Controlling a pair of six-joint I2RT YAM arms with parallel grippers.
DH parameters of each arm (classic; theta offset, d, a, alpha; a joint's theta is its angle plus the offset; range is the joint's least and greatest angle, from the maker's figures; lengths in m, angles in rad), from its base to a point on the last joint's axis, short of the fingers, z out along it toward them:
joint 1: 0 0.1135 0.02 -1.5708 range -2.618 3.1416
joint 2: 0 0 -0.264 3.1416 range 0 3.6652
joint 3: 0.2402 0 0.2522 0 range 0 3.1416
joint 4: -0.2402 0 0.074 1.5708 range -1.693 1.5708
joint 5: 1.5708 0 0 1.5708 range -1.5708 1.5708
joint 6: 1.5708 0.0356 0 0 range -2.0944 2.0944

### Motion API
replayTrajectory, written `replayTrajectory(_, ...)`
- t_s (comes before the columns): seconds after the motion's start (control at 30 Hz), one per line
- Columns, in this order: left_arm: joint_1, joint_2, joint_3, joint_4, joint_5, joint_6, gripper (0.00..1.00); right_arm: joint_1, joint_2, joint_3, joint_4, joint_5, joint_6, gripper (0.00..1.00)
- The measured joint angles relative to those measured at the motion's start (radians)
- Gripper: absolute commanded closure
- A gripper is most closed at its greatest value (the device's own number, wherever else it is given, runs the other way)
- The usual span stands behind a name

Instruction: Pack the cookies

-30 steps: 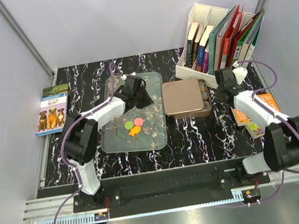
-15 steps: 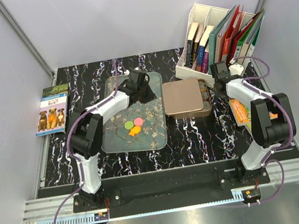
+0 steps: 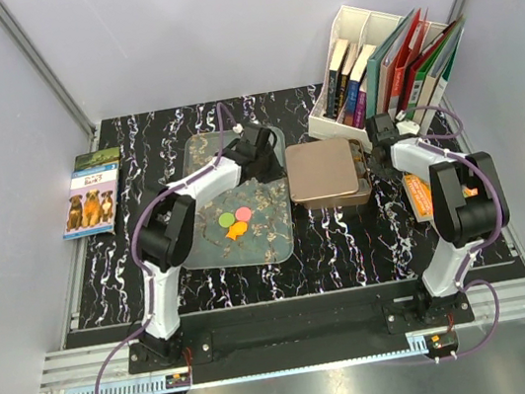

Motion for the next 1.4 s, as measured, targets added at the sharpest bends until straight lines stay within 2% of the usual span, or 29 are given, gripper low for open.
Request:
replayTrajectory(0.93,-0.038,0.071,0.133,-0.040,0.013,0.002,0.81,0.000,-0.003,-0.011,0.025,-0.084,0.000,1.00)
replayTrajectory(1.0,-0.038,0.082,0.150,-0.046,0.014,0.001,0.80,0.000,-0.016,-0.012,0.025,-0.087,-0.001,1.00)
replayTrajectory(1.03,-0.039,0.086,0.157,-0.048,0.016,0.001,0.81,0.000,-0.026,-0.012,0.025,-0.087,-0.002,0.96)
replayTrajectory(1.17,-0.043,0.093,0.180,-0.053,0.016,0.000,0.80,0.000,-0.095,-0.012,0.025,-0.085,-0.006,0.91)
replayTrajectory(1.4,-0.046,0.093,0.188,-0.053,0.016,-0.001,0.80,0.000,-0.171,0.002,0.022,-0.083,-0.013,0.92)
